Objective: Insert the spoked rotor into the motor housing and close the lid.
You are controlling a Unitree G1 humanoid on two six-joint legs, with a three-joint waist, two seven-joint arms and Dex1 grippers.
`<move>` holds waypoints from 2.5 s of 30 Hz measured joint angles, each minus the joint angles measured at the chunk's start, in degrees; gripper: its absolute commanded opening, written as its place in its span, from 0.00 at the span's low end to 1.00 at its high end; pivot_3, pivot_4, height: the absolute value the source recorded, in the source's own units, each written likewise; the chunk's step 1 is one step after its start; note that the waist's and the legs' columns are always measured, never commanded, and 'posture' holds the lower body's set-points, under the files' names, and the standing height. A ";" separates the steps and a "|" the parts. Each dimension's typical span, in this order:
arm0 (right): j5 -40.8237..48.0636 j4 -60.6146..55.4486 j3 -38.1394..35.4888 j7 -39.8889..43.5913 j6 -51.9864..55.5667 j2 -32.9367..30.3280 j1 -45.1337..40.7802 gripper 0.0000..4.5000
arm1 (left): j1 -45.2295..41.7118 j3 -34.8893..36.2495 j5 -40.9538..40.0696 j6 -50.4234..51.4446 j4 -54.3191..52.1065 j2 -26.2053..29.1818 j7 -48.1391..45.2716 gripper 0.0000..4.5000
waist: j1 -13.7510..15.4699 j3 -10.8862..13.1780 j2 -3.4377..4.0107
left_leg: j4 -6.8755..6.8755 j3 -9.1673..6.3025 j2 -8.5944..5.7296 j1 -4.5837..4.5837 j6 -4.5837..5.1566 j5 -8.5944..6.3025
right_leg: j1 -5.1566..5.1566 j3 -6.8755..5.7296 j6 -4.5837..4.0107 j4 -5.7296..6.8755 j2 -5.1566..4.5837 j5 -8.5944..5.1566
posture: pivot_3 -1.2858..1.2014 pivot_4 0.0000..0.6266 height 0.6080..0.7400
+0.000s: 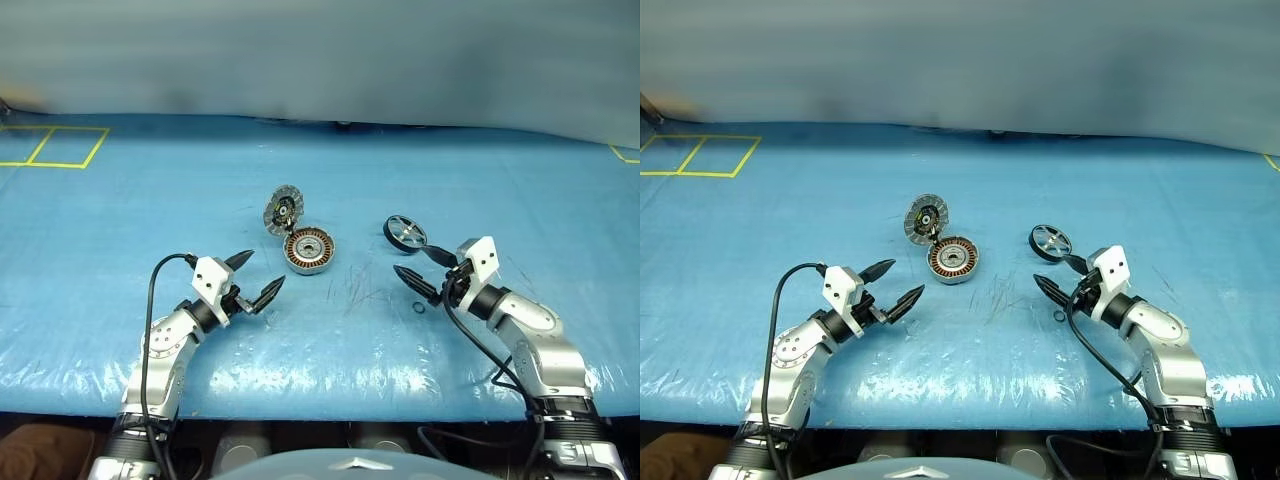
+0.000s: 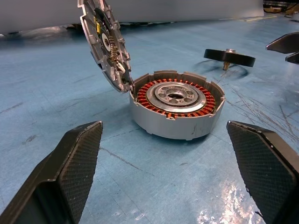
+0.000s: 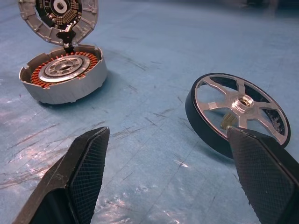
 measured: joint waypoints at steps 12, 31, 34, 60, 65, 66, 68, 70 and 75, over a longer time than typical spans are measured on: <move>-0.05 0.71 0.96 -0.01 -0.03 0.04 -1.19 0.93 | -3.88 -10.92 1.91 11.05 -8.50 11.16 -12.53 1.00 | 0.01 0.03 0.04 | 0.00 -0.01 0.00 0.00 0.00 0.00 | 0.00 0.00 -0.01 0.02 0.02 -0.01 | 0.52 0.24 1.00; -0.57 2.46 1.65 1.40 0.26 -2.50 -3.81 0.93 | -51.48 -38.56 42.23 -1.79 7.51 19.00 -31.51 1.00 | -0.15 0.16 0.18 | -0.14 -0.07 -0.03 -0.16 0.03 0.00 | -0.12 0.00 -0.04 -0.11 0.09 -0.03 | 0.52 0.24 1.00; -0.66 2.38 1.40 1.56 0.54 -3.72 -3.93 0.93 | -55.39 -40.30 45.45 -4.20 12.64 17.78 -33.28 1.00 | 0.02 0.18 0.17 | -0.10 -0.06 -0.04 -0.19 0.07 -0.02 | -0.11 0.00 -0.04 -0.12 0.08 -0.03 | 0.52 0.24 1.00; -0.59 -0.36 1.38 1.23 2.98 -4.12 -3.24 0.93 | -59.77 -43.06 50.87 -11.11 24.37 7.28 -36.03 1.00 | -0.10 0.19 0.16 | 0.03 -0.06 -0.04 -0.19 0.09 -0.03 | -0.11 0.02 -0.02 0.02 0.07 -0.02 | 0.52 0.24 1.00; -0.59 -0.83 1.39 0.88 3.02 -3.95 -3.24 0.93 | -59.44 -42.69 50.87 -11.50 24.13 7.39 -36.50 1.00 | -0.13 0.19 0.16 | 0.08 -0.06 -0.04 -0.15 0.09 -0.03 | -0.11 0.03 -0.03 0.13 0.08 -0.03 | 0.52 0.24 1.00; -0.59 -0.96 1.40 0.88 3.03 -3.92 -3.24 0.93 | -59.32 -42.68 50.90 -11.53 23.77 7.57 -36.53 1.00 | -0.13 0.19 0.16 | 0.09 -0.06 -0.04 -0.15 0.09 -0.03 | -0.11 0.03 -0.03 0.15 0.08 -0.03 | 0.52 0.24 1.00; -0.59 -1.22 1.43 0.88 3.09 -3.88 -3.23 0.93 | -59.20 -42.68 50.94 -11.66 23.08 8.10 -36.53 1.00 | -0.12 0.19 0.16 | 0.11 -0.07 -0.04 -0.15 0.09 -0.03 | -0.11 0.03 -0.03 0.17 0.08 -0.03 | 0.52 0.24 1.00; -0.59 -1.51 1.51 0.90 3.12 -3.86 -3.23 0.93 | -59.20 -42.64 50.93 -11.63 22.59 8.63 -36.54 1.00 | -0.11 0.19 0.16 | 0.12 -0.07 -0.04 -0.15 0.09 -0.03 | -0.11 0.03 -0.03 0.17 0.08 -0.03 | 0.52 0.24 1.00; -0.63 -1.58 2.04 1.15 3.22 -3.86 -3.26 0.93 | -59.20 -41.69 50.93 -11.55 20.41 11.12 -37.40 1.00 | -0.03 0.19 0.17 | 0.15 -0.07 -0.04 -0.15 0.09 -0.03 | -0.11 0.03 -0.03 0.20 0.08 -0.03 | 0.52 0.24 1.00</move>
